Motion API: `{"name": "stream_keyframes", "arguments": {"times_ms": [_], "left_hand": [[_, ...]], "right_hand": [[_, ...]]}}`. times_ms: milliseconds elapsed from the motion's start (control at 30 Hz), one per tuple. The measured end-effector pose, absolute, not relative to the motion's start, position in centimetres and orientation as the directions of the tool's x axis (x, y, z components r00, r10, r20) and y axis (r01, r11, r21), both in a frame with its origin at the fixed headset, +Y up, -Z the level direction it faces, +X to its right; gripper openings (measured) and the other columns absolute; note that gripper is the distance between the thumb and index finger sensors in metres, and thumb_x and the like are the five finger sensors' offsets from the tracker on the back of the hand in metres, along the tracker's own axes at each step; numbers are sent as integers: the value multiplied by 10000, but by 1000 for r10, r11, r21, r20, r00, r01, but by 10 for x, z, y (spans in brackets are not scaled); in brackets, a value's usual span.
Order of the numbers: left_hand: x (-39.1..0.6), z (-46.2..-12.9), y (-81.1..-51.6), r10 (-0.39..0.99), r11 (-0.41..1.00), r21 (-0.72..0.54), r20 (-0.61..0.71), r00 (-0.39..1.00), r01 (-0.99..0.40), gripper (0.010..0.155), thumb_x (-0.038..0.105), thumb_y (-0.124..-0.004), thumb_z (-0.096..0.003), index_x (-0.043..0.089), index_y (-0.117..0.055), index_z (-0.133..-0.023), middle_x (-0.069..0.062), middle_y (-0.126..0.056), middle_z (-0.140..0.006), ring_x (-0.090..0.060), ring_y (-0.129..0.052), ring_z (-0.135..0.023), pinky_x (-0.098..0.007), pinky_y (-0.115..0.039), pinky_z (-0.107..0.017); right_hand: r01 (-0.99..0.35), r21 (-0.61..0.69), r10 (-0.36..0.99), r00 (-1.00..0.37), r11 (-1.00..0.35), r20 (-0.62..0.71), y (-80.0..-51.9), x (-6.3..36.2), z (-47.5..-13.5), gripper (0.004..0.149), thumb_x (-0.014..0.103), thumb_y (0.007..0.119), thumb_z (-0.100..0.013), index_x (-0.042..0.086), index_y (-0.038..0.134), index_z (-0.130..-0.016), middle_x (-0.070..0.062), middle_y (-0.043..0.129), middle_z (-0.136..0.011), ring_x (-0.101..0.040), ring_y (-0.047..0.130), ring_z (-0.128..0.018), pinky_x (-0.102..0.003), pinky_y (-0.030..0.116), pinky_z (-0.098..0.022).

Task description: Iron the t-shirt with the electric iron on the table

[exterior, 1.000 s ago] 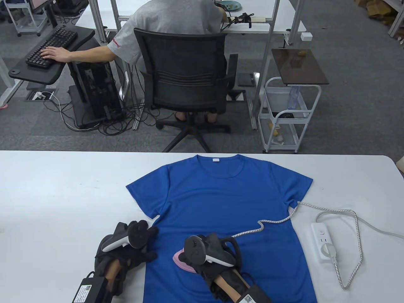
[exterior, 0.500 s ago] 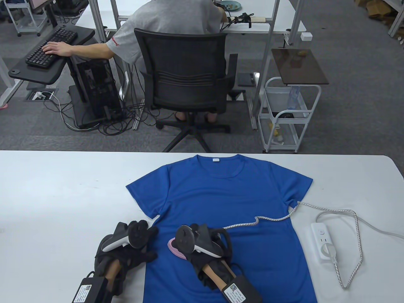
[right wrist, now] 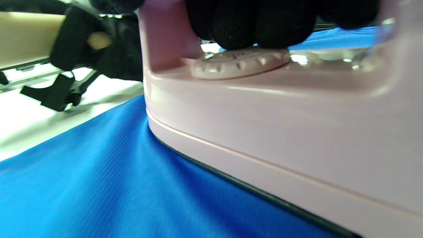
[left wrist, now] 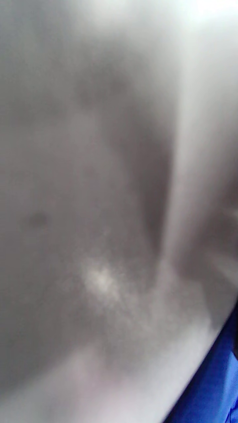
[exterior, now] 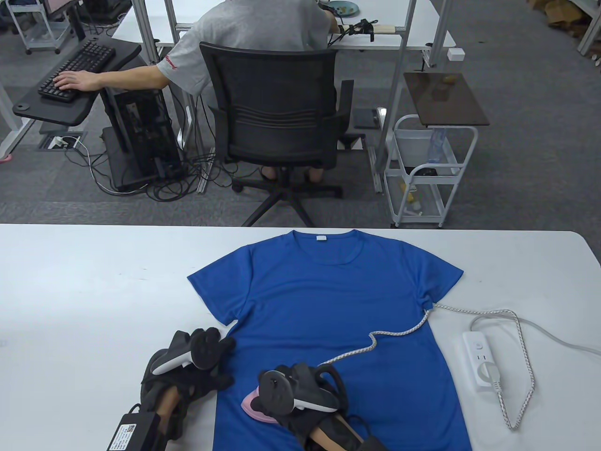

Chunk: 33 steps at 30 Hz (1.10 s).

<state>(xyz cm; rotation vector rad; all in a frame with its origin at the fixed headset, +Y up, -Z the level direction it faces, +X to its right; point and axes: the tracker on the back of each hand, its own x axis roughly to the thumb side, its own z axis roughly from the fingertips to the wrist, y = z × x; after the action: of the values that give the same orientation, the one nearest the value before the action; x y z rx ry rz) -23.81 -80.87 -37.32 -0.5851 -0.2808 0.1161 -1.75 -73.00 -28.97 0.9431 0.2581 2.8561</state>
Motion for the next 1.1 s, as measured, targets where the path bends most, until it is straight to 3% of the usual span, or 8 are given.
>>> {"name": "stream_keyframes", "arguments": {"times_ms": [333,700,800,1100], "left_hand": [[-238,-373,-809,182,830,-557,228,957,-25,840,625,-602,-432,391,-142,-1094,-46,-30,-1151,-374,-52,-1061,-579,-179,-731],[-238,-373,-809,180,830,-558,226,957,-24,837,620,-605,-433,394,-141,-1092,-44,-30,-1151,-372,-53,-1062,-579,-178,-732],[-239,-374,-809,194,829,-557,216,957,-42,780,576,-584,-461,405,-157,-1091,-33,-41,-1151,-360,-58,-1062,-571,-180,-732],[-240,-374,-809,208,822,-567,215,954,-51,762,564,-566,-478,404,-145,-1092,-29,-24,-1148,-355,-34,-1059,-568,-157,-728]], "right_hand": [[-51,212,167,-802,-976,574,-730,-22,-287,660,523,640,-453,132,698,-982,-139,857,-777,-359,899,-580,-568,764,-490],[-79,167,150,-866,-983,478,-732,-50,-317,659,521,635,-461,124,702,-983,-143,861,-772,-358,903,-571,-569,767,-486],[-82,192,164,-871,-978,463,-731,-54,-325,658,519,638,-461,125,701,-983,-145,858,-777,-363,899,-579,-572,762,-491],[-91,166,161,-864,-982,477,-733,-55,-323,659,520,637,-458,125,701,-982,-144,857,-775,-362,895,-576,-571,757,-489]]}}
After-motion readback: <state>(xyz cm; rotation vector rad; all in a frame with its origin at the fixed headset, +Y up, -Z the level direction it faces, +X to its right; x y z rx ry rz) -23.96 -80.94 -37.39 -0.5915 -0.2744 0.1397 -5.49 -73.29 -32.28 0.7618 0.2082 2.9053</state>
